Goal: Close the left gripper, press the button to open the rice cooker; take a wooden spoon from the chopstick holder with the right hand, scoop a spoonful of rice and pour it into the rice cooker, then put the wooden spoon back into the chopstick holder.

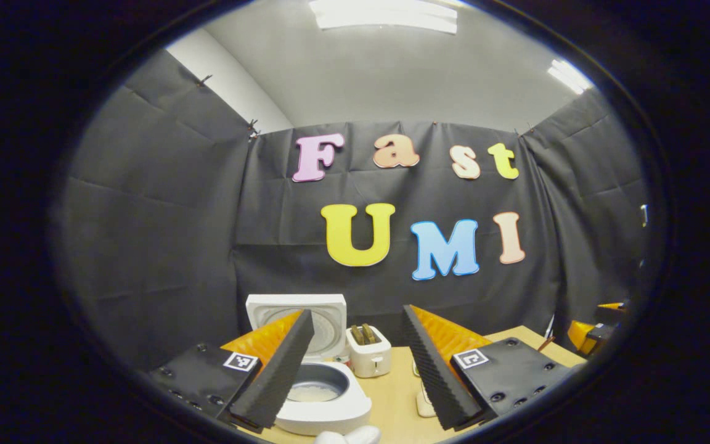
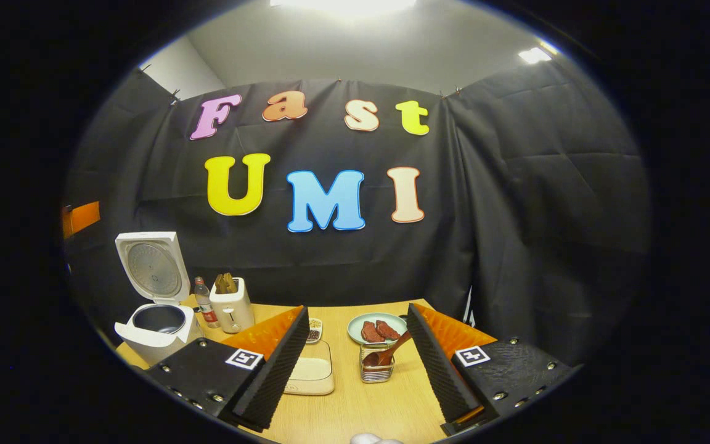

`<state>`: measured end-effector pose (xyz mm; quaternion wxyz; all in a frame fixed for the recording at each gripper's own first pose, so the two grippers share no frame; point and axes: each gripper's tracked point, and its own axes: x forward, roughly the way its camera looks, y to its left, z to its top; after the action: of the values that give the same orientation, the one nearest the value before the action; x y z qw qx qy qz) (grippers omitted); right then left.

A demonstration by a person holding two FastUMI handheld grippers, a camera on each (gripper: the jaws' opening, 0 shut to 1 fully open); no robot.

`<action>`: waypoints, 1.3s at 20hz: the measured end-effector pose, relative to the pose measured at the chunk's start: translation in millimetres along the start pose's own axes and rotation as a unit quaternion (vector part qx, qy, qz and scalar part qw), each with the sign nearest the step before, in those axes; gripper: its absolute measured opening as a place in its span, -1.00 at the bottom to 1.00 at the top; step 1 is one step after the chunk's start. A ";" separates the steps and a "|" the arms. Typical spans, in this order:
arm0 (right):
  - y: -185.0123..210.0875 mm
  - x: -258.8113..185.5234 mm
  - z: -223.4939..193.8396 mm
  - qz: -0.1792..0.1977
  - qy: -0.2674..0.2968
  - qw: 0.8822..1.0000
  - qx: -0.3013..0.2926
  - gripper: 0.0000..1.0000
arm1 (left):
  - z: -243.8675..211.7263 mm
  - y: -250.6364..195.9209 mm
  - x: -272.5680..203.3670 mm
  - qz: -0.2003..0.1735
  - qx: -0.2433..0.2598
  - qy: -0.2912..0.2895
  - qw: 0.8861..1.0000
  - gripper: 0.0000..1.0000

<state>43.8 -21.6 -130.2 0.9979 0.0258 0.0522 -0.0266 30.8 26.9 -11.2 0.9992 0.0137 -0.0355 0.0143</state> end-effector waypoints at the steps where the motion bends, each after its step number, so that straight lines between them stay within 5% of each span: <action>1: -2.7 5.3 -5.8 -0.001 0.000 1.000 0.001 0.95 | -2.5 -3.2 -0.9 -0.003 -0.002 0.004 1.000 0.99; 13: -51.3 140.6 -155.1 -0.039 0.101 0.993 0.044 0.96 | -33.3 -23.1 0.2 -0.005 0.000 0.037 0.999 0.98; 26: -87.6 257.3 -200.9 -0.062 0.124 0.985 0.104 0.97 | -40.6 -12.3 12.6 0.054 0.019 0.043 0.997 0.98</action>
<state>273.9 -111.0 -361.2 0.9720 0.1296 0.1743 -0.0903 46.6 16.1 -51.2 0.9971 0.0303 0.0074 0.0694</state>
